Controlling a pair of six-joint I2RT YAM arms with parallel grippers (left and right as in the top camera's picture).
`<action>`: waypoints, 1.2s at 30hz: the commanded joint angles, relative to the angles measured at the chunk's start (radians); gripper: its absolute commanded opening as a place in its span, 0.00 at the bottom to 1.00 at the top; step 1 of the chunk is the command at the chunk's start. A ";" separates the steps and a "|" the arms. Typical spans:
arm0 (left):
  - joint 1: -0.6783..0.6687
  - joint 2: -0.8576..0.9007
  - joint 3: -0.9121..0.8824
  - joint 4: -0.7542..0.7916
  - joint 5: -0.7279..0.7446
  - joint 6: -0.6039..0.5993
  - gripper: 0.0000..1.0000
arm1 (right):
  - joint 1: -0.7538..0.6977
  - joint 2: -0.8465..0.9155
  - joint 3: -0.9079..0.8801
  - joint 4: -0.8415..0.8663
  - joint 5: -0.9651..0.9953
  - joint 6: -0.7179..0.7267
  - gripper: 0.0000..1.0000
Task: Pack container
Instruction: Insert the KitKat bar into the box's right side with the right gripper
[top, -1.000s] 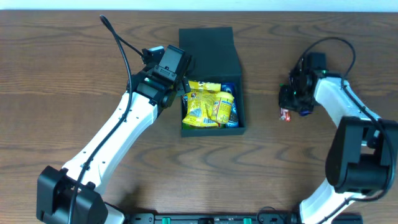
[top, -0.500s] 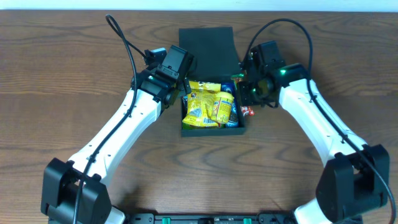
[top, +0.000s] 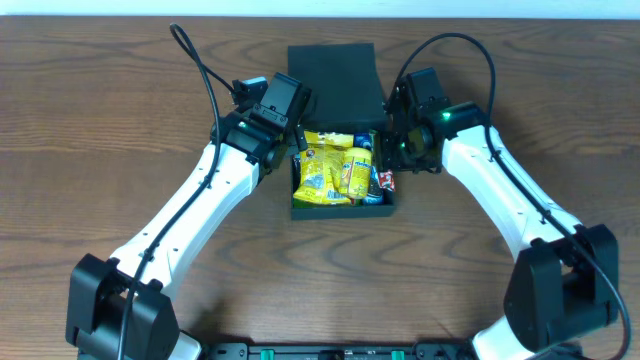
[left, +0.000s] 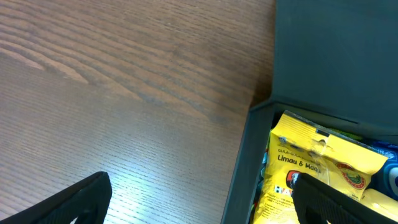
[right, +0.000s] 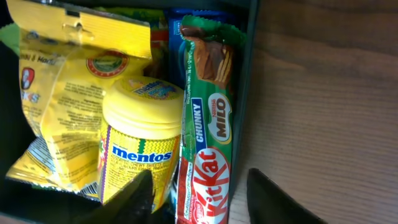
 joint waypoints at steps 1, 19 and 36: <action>0.003 0.007 -0.004 -0.002 0.003 -0.004 0.94 | 0.012 0.006 -0.008 0.002 0.002 0.005 0.34; 0.003 0.007 -0.004 -0.012 0.003 -0.003 0.95 | 0.070 0.003 -0.008 0.074 0.082 -0.016 0.01; 0.003 0.007 -0.004 -0.013 0.003 -0.003 0.95 | 0.051 0.109 -0.058 0.124 0.177 -0.013 0.01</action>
